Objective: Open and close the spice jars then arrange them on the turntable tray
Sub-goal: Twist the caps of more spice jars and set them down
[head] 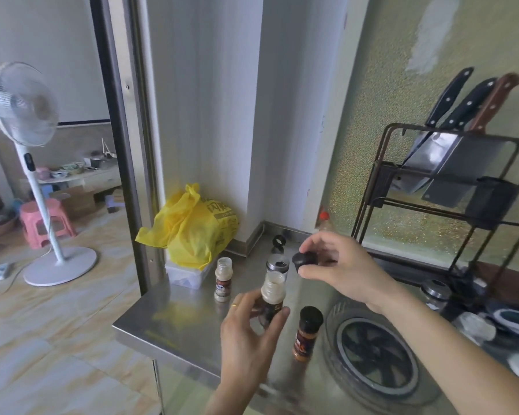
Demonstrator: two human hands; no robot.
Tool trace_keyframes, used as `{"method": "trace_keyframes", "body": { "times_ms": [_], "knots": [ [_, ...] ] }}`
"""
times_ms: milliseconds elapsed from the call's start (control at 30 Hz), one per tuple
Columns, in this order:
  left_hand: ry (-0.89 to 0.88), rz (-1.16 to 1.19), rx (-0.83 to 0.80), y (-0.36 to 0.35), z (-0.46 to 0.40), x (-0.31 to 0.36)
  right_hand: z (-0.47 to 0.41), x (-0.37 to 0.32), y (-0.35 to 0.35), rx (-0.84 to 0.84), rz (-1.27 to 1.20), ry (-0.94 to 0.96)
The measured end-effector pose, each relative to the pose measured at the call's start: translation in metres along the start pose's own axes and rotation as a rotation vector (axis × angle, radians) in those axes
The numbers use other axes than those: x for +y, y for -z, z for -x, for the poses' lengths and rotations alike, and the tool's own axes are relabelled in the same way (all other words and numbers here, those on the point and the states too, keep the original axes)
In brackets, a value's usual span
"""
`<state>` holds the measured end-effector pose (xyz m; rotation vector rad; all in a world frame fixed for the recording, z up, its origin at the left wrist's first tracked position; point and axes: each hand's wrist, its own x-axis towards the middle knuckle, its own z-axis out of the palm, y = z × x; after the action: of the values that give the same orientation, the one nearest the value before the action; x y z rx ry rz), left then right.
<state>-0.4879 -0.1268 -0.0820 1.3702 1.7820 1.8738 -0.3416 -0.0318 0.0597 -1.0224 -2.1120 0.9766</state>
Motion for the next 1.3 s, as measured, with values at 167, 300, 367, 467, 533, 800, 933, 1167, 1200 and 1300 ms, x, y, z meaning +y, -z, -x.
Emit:
{"method": "trace_keyframes", "body": {
  "times_ms": [167, 300, 367, 467, 533, 800, 933, 1167, 1200, 1300],
  "knots": [
    [-0.081, 0.105, -0.026, -0.002, 0.004, 0.036, 0.027, -0.032, 0.011, 0.059, -0.065, 0.054],
    [-0.109, 0.102, -0.063, -0.003, 0.01, 0.05, 0.044, -0.046, 0.026, 0.002, -0.11, 0.056],
    [-0.112, 0.095, -0.082, -0.004, 0.013, 0.055, 0.051, -0.049, 0.03, -0.086, 0.026, 0.074],
    [-0.156, 0.039, -0.088, -0.005, 0.014, 0.062, 0.058, -0.054, 0.038, -0.177, 0.263, 0.09],
    [-0.178, 0.006, -0.1, -0.005, 0.015, 0.066, 0.059, -0.058, 0.043, -0.203, 0.365, 0.087],
    [-0.179, -0.05, -0.145, -0.006, 0.018, 0.073, 0.062, -0.065, 0.053, -0.266, 0.666, 0.05],
    [-0.184, -0.085, -0.157, -0.007, 0.018, 0.073, 0.06, -0.066, 0.053, -0.209, 0.791, 0.059],
    [-0.177, -0.089, -0.161, -0.008, 0.017, 0.074, 0.061, -0.065, 0.053, -0.234, 0.786, 0.037],
    [-0.179, -0.09, -0.163, -0.008, 0.017, 0.073, 0.06, -0.065, 0.053, -0.215, 0.827, 0.035],
    [-0.184, -0.084, -0.164, -0.008, 0.018, 0.072, 0.061, -0.063, 0.052, -0.268, 0.752, 0.029]
  ]
}}
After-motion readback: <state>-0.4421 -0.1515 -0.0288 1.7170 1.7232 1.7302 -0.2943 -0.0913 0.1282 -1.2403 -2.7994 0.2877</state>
